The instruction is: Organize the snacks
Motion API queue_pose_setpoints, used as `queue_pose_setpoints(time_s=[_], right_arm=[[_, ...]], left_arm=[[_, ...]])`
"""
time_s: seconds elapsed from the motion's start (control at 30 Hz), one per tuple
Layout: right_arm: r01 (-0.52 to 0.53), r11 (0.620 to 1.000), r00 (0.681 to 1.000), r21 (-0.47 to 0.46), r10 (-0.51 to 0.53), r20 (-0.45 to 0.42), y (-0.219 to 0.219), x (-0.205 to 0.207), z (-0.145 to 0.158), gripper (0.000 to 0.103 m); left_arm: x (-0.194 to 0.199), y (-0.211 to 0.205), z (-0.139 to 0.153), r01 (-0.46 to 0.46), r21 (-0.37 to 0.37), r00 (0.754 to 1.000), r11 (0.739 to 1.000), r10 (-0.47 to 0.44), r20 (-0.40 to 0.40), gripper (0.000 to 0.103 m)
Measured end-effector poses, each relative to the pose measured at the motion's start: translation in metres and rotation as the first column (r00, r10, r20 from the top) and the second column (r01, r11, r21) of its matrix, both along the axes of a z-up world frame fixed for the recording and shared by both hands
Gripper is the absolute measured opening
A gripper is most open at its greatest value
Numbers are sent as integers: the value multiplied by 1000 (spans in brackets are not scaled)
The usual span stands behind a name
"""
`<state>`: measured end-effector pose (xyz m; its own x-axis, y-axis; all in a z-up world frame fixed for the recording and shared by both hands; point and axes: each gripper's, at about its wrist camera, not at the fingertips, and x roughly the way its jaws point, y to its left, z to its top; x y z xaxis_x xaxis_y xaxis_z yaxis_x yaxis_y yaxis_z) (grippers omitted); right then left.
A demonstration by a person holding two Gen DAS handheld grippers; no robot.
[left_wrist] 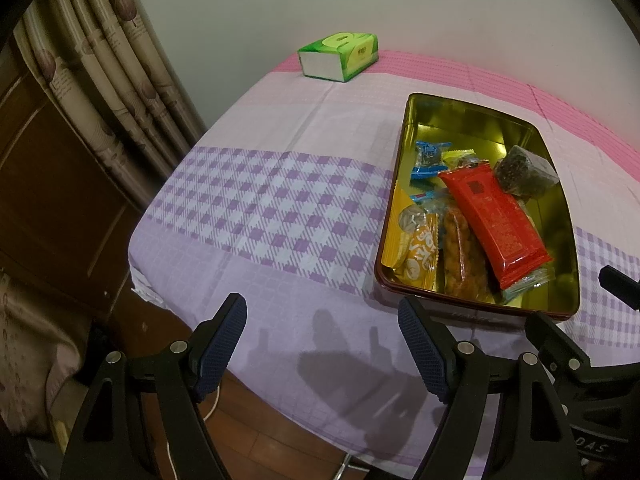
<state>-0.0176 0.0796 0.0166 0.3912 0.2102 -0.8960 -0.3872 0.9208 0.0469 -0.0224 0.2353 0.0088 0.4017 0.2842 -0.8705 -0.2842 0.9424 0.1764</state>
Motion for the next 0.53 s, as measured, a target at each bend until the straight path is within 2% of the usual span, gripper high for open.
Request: queue_pose_setpoints(time_s=[0.53], right_arm=[[1,1000,1000,0,-1,-3,1,0,-1,102]], left_arm=[[1,0,-3,5,-9,1000,1000,-5,-3,78]])
